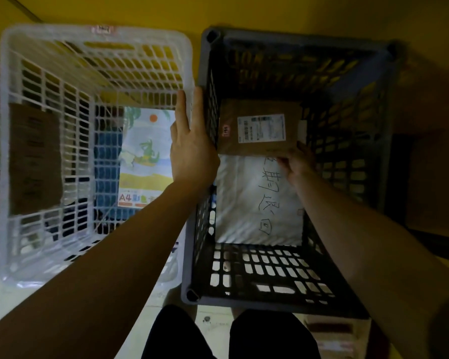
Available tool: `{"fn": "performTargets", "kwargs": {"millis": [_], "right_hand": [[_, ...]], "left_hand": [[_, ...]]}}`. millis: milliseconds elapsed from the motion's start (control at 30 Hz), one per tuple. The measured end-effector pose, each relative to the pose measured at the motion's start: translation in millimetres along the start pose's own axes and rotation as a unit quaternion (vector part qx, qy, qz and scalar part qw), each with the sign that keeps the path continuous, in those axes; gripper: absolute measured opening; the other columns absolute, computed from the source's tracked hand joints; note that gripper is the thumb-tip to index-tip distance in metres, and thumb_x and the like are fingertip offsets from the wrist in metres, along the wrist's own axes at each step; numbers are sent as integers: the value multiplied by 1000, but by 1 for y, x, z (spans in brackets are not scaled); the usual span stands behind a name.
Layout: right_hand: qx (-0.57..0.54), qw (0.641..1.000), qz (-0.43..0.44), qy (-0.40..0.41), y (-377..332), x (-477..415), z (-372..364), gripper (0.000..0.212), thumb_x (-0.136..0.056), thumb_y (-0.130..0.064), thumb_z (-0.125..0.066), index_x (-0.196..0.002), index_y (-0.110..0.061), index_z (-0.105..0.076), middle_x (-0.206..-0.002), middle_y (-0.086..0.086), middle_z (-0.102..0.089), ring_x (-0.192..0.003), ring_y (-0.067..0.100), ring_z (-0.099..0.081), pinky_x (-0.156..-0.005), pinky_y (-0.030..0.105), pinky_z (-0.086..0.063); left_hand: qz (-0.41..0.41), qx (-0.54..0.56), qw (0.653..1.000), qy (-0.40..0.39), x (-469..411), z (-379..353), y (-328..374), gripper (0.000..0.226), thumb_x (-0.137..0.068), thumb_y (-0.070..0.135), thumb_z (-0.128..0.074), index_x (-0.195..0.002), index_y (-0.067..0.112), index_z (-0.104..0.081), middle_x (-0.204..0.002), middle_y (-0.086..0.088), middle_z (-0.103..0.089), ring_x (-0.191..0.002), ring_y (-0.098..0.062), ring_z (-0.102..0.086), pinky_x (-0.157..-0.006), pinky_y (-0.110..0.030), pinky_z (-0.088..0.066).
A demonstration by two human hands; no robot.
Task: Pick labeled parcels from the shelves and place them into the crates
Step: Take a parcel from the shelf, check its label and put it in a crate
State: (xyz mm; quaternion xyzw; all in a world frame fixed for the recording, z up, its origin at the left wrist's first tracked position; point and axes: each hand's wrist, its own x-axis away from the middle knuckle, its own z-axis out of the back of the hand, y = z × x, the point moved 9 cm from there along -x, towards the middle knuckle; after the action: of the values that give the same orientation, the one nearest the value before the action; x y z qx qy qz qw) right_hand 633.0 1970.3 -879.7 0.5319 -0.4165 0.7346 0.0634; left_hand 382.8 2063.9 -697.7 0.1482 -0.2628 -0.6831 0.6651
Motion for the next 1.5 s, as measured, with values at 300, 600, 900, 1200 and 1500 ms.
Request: {"fn": "performTargets", "kwargs": {"millis": [300, 600, 900, 1200, 1500], "right_hand": [[297, 953, 61, -24, -15, -8, 0, 29, -98, -4, -56, -105, -32, -61, -96, -13, -57, -109, 19, -60, -96, 42, -55], [623, 738, 254, -51, -22, 32, -16, 65, -89, -9, -67, -148, -15, -41, -143, 9, -50, -124, 28, -56, -96, 41, -55], [729, 597, 334, -29, -83, 163, -7, 72, -92, -27, -64, -154, -10, -31, -155, 11, -37, -142, 32, -37, -112, 51, -38], [700, 614, 363, 36, -204, 328, 39, 56, -109, -35, -36, -159, -12, -25, -167, 6, -20, -153, 28, -18, -121, 49, -26], [683, 630, 333, 162, -207, 509, 111, 59, -109, -40, -37, -157, -7, -27, -164, 11, -28, -153, 28, -19, -121, 45, -27]], "left_hand": [[-9, 22, 1000, 13, 0, 2, -3, 90, -88, -7, -54, -162, 26, -15, -170, -6, -7, -146, -36, -30, -99, -43, -45], [-46, 46, 997, -48, 5, 2, -1, 88, -95, 27, -60, -163, 25, -4, -171, -7, 4, -147, -39, -29, -101, -52, -46], [-120, -109, 958, -238, 14, 49, 17, 94, -97, 37, -62, -162, 12, 1, -168, -21, -3, -155, -40, -7, -123, -54, -19], [-328, -344, 848, -236, -5, 165, 146, 86, -98, 37, -58, -161, 13, -5, -169, -13, -4, -155, -34, -8, -121, -52, -23], [-514, -394, 741, -176, 66, 257, 264, 81, -103, 42, -49, -162, 13, -1, -170, -10, -1, -156, -29, -6, -123, -50, -21]]}}
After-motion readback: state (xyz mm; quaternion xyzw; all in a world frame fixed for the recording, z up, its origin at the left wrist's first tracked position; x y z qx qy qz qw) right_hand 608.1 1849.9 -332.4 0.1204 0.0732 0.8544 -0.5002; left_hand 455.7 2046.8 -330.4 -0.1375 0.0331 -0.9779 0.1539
